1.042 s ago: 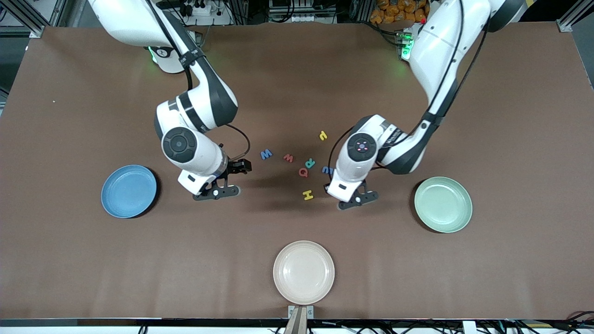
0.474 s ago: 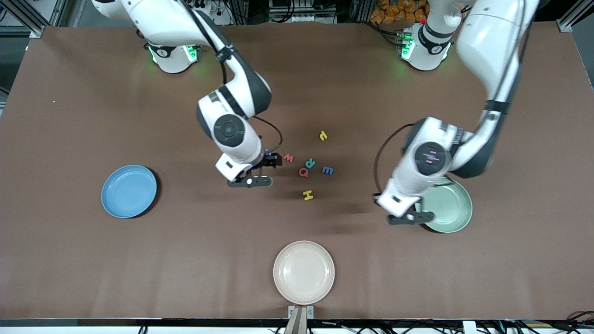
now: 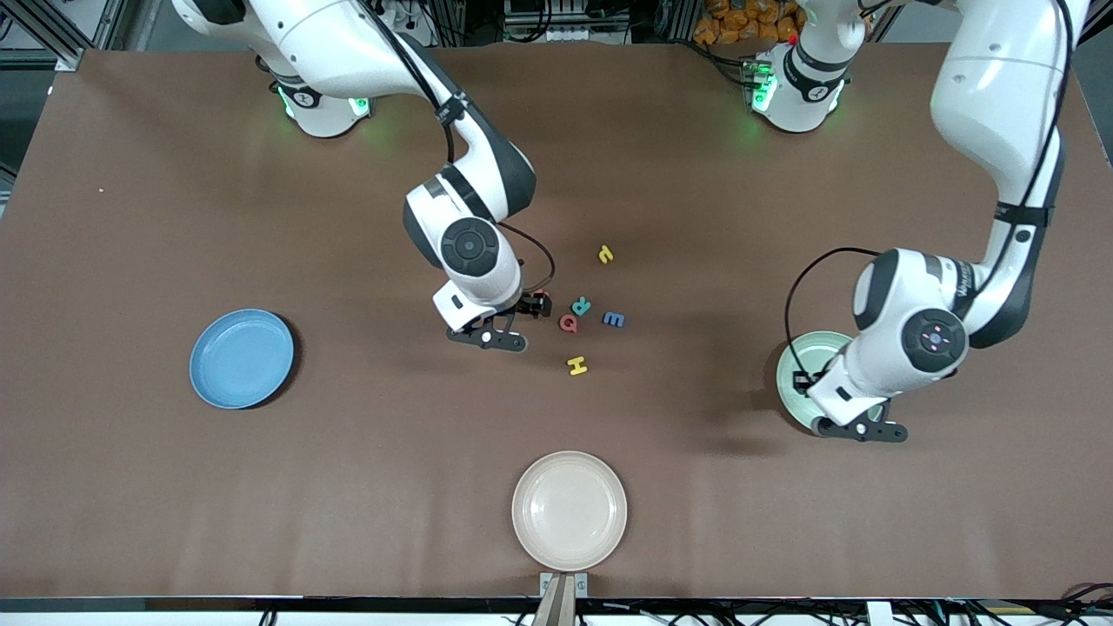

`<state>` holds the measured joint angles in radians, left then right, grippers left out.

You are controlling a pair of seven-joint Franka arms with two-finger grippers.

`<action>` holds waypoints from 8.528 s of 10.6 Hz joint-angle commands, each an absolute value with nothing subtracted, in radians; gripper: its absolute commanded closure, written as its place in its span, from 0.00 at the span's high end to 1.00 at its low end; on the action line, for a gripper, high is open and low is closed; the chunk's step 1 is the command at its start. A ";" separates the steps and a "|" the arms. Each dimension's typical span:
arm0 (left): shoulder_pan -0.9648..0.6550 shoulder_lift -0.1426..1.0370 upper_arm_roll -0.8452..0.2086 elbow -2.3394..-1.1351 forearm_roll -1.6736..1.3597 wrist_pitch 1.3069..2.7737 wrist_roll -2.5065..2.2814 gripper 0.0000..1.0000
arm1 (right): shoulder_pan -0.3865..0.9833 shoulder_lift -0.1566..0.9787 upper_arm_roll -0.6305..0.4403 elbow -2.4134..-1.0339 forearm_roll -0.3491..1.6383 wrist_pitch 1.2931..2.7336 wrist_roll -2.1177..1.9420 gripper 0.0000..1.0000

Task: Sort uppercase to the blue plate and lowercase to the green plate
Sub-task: 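Carry the blue letter to the green plate while the right gripper reaches letters, then release the blue letter on the green plate while the right gripper grasps pink Q, then move the pink Q to the blue plate while the left gripper reaches blue W, then release the pink Q on the blue plate while the left gripper grasps W, then carry the blue W to the green plate while the right gripper reaches teal R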

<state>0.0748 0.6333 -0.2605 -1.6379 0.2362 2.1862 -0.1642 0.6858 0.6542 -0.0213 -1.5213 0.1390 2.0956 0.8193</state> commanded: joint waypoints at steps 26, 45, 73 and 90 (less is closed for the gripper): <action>0.094 0.396 -0.400 -1.644 0.140 2.039 -0.197 1.00 | 0.811 0.934 -0.032 -1.307 0.098 2.246 0.927 0.97; -0.070 0.436 -0.471 -1.671 0.147 2.023 -0.478 1.00 | 0.525 0.683 -0.094 -1.414 0.072 1.945 0.442 0.00; -0.359 0.752 -0.387 -1.730 0.410 2.408 -0.669 0.62 | 0.100 0.545 -0.091 -1.677 0.083 1.937 -0.312 1.00; 0.095 0.521 -0.393 -1.720 0.391 2.263 -0.139 0.00 | 0.625 0.566 -0.089 -1.617 0.141 2.035 0.466 1.00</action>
<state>0.0319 0.5384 -0.3800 -1.7055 0.3757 2.2708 -0.2380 0.5596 0.5581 -0.0790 -1.6216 0.1322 1.9905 0.4196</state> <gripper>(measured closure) 0.599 0.000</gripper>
